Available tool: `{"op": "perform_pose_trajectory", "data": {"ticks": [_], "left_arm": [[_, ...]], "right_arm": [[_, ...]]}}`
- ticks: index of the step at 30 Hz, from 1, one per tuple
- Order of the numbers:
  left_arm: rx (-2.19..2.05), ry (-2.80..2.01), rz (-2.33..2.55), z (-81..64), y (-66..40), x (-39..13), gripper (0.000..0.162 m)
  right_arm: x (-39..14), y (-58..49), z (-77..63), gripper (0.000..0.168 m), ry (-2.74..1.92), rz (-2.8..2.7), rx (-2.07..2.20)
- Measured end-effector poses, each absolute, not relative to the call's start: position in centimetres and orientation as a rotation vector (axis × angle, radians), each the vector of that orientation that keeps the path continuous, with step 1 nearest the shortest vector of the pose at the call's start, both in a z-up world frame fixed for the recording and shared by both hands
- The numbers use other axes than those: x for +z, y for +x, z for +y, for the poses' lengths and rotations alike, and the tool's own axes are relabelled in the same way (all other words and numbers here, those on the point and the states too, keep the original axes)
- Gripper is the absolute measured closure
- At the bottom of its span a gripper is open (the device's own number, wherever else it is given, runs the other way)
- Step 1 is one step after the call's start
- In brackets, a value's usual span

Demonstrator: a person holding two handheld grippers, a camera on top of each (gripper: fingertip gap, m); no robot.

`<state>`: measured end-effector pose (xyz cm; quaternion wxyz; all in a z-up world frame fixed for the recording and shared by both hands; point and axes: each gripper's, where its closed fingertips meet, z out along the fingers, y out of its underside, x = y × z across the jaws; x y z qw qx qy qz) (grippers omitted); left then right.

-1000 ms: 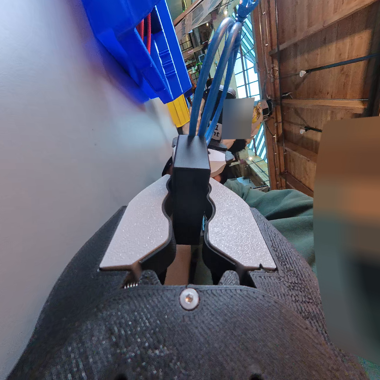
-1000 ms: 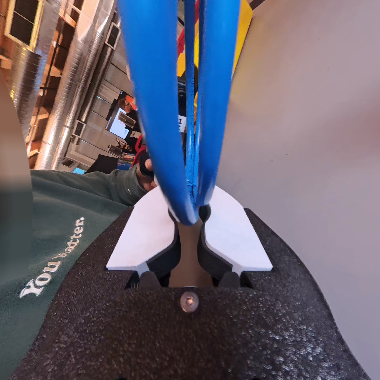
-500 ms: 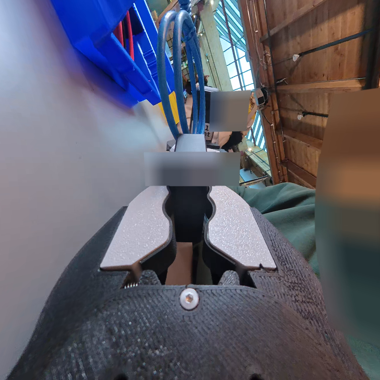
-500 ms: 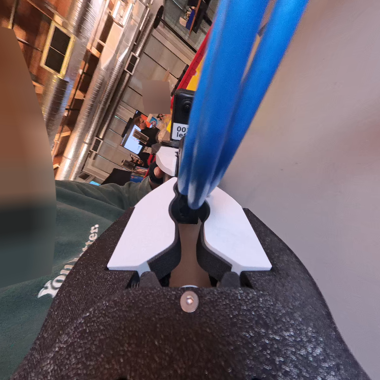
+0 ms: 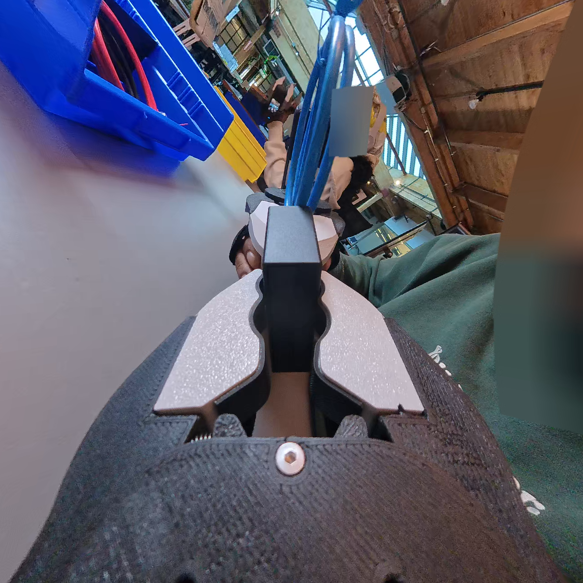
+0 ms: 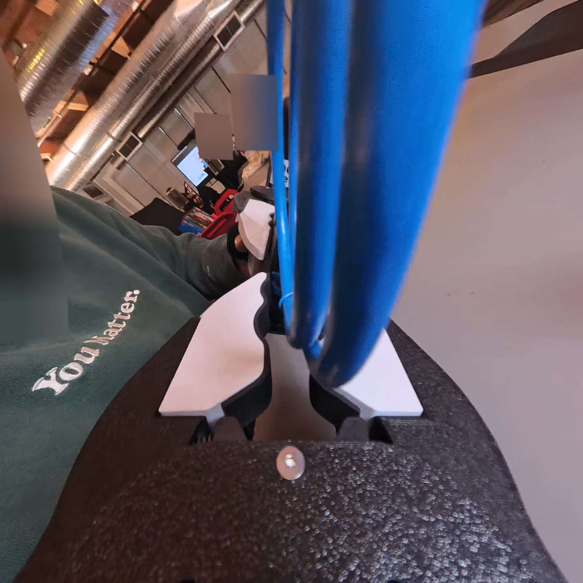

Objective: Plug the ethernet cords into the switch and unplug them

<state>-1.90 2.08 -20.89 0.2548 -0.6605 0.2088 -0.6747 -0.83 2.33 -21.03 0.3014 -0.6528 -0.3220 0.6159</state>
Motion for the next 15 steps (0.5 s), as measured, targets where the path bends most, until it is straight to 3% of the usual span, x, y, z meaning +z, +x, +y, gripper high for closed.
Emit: {"op": "perform_pose_trajectory", "data": {"ticks": [15], "left_arm": [[-1.688,-1.812,0.575,2.46,-2.08,-21.26,0.133]], "right_arm": [[-21.73,-0.88,2.82,0.151,-1.806,-0.828,1.417]]}}
